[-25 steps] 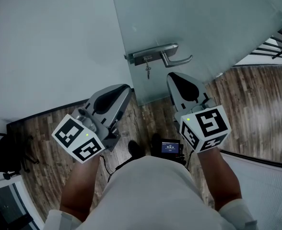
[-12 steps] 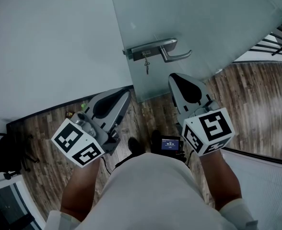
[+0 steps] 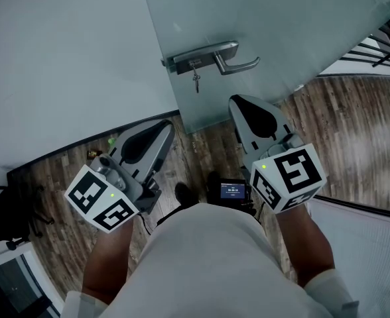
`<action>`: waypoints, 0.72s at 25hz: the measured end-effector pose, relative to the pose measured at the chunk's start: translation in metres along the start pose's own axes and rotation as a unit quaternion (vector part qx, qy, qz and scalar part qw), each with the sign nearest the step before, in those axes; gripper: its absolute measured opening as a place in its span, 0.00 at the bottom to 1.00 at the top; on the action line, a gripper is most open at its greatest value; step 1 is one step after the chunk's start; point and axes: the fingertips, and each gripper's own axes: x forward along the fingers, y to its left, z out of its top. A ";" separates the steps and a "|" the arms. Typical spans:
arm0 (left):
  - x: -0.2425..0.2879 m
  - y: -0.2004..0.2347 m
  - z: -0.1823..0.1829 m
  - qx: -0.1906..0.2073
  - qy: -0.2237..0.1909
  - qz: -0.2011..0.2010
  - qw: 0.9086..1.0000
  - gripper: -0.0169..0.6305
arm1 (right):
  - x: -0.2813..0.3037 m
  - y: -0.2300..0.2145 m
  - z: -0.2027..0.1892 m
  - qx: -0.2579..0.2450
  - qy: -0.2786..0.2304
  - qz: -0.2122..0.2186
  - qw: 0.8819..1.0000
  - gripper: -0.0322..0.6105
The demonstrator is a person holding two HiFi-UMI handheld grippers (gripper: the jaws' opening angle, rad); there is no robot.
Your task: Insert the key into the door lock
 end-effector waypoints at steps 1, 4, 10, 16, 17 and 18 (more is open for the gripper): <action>-0.001 -0.001 -0.001 -0.001 0.001 -0.001 1.000 0.05 | -0.001 0.001 -0.001 0.001 0.001 0.000 1.000 0.07; -0.001 -0.005 -0.005 -0.004 0.006 -0.004 1.000 0.05 | -0.005 0.001 -0.004 0.003 0.004 0.001 1.000 0.07; -0.002 -0.010 -0.015 -0.011 0.015 -0.007 1.000 0.05 | -0.010 0.002 -0.009 0.007 0.009 0.003 1.000 0.07; -0.007 -0.018 -0.029 -0.022 0.026 -0.009 0.999 0.05 | -0.017 0.006 -0.017 0.020 0.015 0.009 1.000 0.07; -0.009 -0.020 -0.031 -0.024 0.027 -0.009 0.999 0.05 | -0.019 0.006 -0.018 0.022 0.016 0.010 1.000 0.07; -0.010 -0.021 -0.033 -0.026 0.029 -0.010 0.999 0.05 | -0.021 0.007 -0.019 0.024 0.016 0.010 1.000 0.07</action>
